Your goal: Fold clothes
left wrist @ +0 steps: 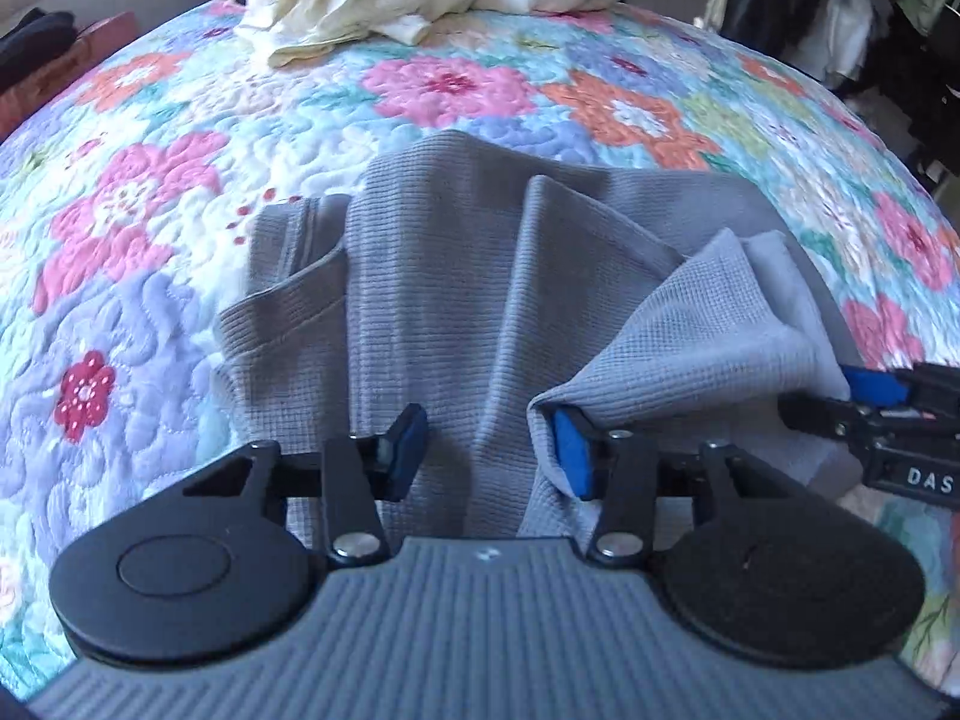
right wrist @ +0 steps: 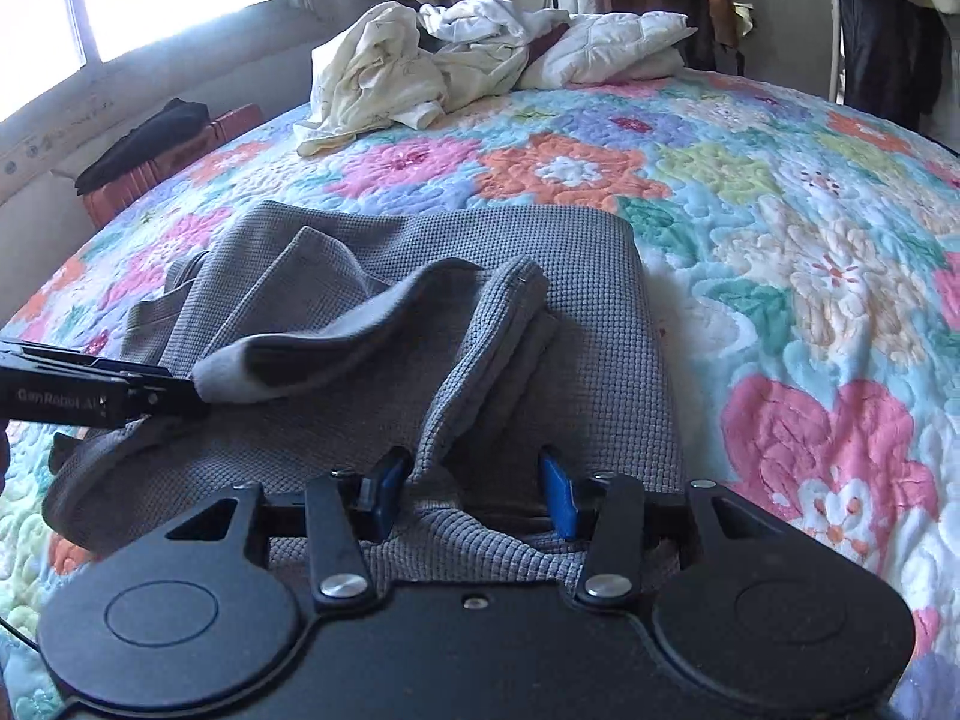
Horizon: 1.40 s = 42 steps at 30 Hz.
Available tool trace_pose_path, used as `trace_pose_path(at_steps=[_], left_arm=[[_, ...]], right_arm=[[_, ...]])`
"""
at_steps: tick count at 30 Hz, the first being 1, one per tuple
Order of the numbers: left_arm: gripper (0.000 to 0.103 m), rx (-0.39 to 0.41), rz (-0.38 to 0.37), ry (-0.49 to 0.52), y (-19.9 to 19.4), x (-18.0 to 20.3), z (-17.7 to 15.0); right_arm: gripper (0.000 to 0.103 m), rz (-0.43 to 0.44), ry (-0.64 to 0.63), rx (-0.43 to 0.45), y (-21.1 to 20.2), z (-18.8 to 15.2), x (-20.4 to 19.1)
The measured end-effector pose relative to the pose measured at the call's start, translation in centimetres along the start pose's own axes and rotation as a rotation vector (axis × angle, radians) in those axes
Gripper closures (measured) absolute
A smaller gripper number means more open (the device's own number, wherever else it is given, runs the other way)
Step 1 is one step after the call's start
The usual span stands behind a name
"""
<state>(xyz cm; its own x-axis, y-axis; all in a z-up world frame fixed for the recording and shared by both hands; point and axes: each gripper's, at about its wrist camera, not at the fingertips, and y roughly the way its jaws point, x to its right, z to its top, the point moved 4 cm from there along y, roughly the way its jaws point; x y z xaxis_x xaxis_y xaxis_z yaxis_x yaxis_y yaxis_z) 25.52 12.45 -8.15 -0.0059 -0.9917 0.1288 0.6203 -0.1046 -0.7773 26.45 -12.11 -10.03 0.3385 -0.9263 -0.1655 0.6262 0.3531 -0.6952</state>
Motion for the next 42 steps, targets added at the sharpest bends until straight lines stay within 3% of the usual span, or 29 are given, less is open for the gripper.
trace_pose_path(at_steps=[2,4,6,8,10,11,12,14,16,18,21,23,27,29,31,33,36,38,42], left_arm=[[0.060,0.028,0.050,-0.030,-0.3,-0.8,0.4],[0.060,0.059,0.045,-0.045,-0.7,-1.4,0.9],[0.056,0.048,-0.067,-0.066,-0.7,-1.8,1.3],[0.052,0.009,-0.246,-0.055,-0.7,-1.6,1.8],[0.046,-0.023,-0.343,0.027,-1.0,-0.5,1.6],[0.043,-0.024,-0.349,0.104,-1.3,0.5,1.2],[0.041,-0.010,-0.322,0.179,-1.3,1.6,0.8],[0.026,0.016,-0.265,0.327,-1.3,3.8,0.0],[0.022,0.033,-0.168,0.451,-0.3,5.4,-0.4],[0.022,0.049,-0.073,0.565,0.7,7.0,-0.6],[0.049,0.060,-0.052,0.465,1.6,6.0,1.5],[0.079,0.058,-0.108,0.260,1.4,3.5,3.3],[0.079,0.086,-0.086,0.015,1.8,-1.2,4.3],[0.076,0.054,-0.106,-0.096,3.0,-2.9,4.2],[0.076,0.067,-0.119,-0.154,3.0,-3.5,4.2],[0.073,0.081,-0.131,-0.210,3.0,-4.1,4.3],[0.055,0.138,-0.085,-0.208,2.3,-4.6,4.7],[0.052,0.111,-0.078,-0.173,2.1,-4.8,4.8],[0.048,0.052,-0.205,-0.140,0.2,-4.1,4.4]], right_arm=[[0.052,-0.002,0.017,-0.006,-0.1,0.0,0.1],[0.052,0.003,0.042,-0.001,-0.2,0.1,0.2],[0.051,0.041,0.070,0.012,0.0,0.5,0.3],[0.050,0.076,0.101,-0.004,0.7,1.0,0.6],[0.051,0.098,0.136,-0.022,1.7,1.5,1.1],[0.051,0.108,0.155,-0.025,2.3,1.8,1.5],[0.051,0.118,0.170,-0.023,2.7,2.1,1.7],[0.059,0.145,0.171,-0.010,3.5,2.8,1.7],[0.081,0.160,0.135,-0.003,4.2,3.6,1.2],[0.093,0.181,0.096,0.030,3.9,4.1,0.7],[0.094,0.219,0.035,0.085,2.9,4.9,0.0],[0.094,0.245,-0.005,0.122,2.2,5.3,-0.5],[0.093,0.284,-0.085,0.189,1.1,6.2,-1.5],[0.087,0.120,-0.102,0.120,3.0,5.7,-0.8],[0.087,0.052,-0.085,0.063,4.1,5.0,-0.2],[0.087,0.026,-0.073,0.060,4.1,5.0,0.2],[0.085,-0.025,-0.083,0.089,3.3,5.4,0.6],[0.076,-0.051,-0.051,0.116,2.8,5.6,1.1],[0.069,-0.058,0.042,0.166,0.0,5.4,1.6]])
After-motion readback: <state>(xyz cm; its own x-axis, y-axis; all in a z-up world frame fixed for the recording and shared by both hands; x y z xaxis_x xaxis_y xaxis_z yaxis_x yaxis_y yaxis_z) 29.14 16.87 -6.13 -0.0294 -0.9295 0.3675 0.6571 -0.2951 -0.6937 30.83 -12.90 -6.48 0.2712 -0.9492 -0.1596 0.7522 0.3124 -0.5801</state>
